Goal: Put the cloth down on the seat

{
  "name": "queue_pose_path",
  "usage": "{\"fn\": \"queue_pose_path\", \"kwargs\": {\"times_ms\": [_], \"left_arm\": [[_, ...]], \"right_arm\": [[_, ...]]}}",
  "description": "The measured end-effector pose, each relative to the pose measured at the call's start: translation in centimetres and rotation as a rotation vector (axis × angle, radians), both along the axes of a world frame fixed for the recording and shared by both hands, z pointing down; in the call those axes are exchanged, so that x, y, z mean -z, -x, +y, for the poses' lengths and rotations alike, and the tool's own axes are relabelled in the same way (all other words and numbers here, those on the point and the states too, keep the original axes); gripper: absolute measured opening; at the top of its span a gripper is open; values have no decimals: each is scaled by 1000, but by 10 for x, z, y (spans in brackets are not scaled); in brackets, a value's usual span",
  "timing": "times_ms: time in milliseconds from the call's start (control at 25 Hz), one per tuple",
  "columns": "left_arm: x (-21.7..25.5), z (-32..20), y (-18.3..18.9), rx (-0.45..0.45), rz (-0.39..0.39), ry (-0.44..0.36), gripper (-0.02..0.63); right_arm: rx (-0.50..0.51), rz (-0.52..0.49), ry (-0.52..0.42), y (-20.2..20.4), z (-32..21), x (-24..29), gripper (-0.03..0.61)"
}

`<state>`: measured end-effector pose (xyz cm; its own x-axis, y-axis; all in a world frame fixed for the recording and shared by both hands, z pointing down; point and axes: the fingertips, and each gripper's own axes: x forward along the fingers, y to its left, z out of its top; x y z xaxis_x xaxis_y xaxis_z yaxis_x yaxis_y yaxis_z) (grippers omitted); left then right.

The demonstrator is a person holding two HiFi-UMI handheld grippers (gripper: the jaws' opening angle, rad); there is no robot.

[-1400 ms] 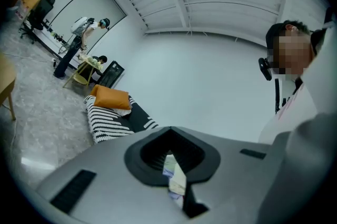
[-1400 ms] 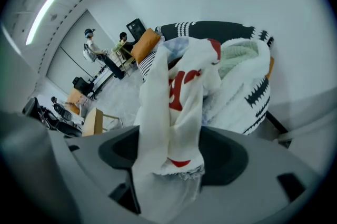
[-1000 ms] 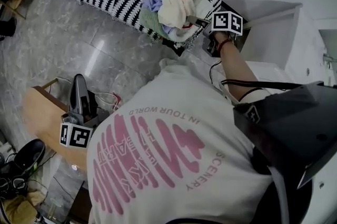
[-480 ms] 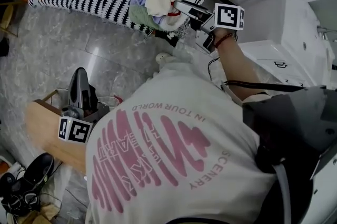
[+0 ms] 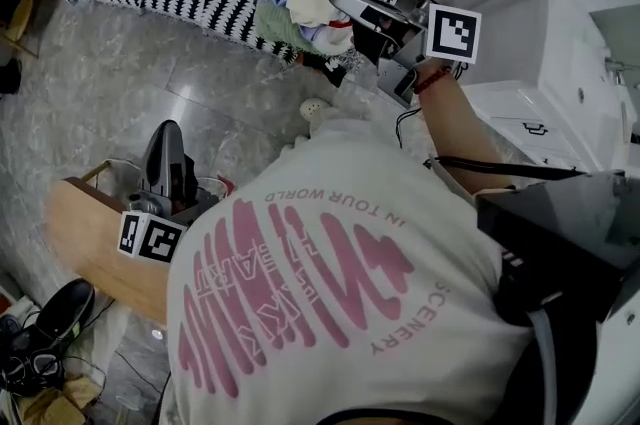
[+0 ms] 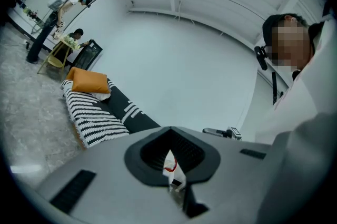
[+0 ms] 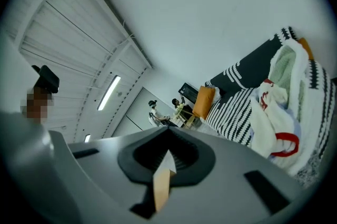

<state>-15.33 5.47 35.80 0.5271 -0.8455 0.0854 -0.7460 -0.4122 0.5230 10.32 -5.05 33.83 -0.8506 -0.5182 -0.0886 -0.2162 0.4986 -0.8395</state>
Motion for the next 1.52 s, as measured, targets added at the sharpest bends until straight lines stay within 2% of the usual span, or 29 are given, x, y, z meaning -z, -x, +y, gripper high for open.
{"fn": "queue_pose_path", "kwargs": {"times_ms": [360, 520, 760, 920, 1520], "left_arm": [[-13, 12, -3, -2, -4, 28, 8], [-18, 15, 2, 12, -5, 42, 8], [-15, 14, 2, 36, 5, 31, 8], [-21, 18, -1, 24, -6, 46, 8], [-20, 24, 1, 34, -29, 44, 8]], "right_arm": [[-102, 77, -63, -16, -14, 8, 13], [-141, 119, -49, -28, -23, 0, 12], [-204, 107, -22, -57, -33, -6, 11], [-216, 143, -21, -65, -34, -12, 11], [-182, 119, 4, -64, -37, -22, 11]]}}
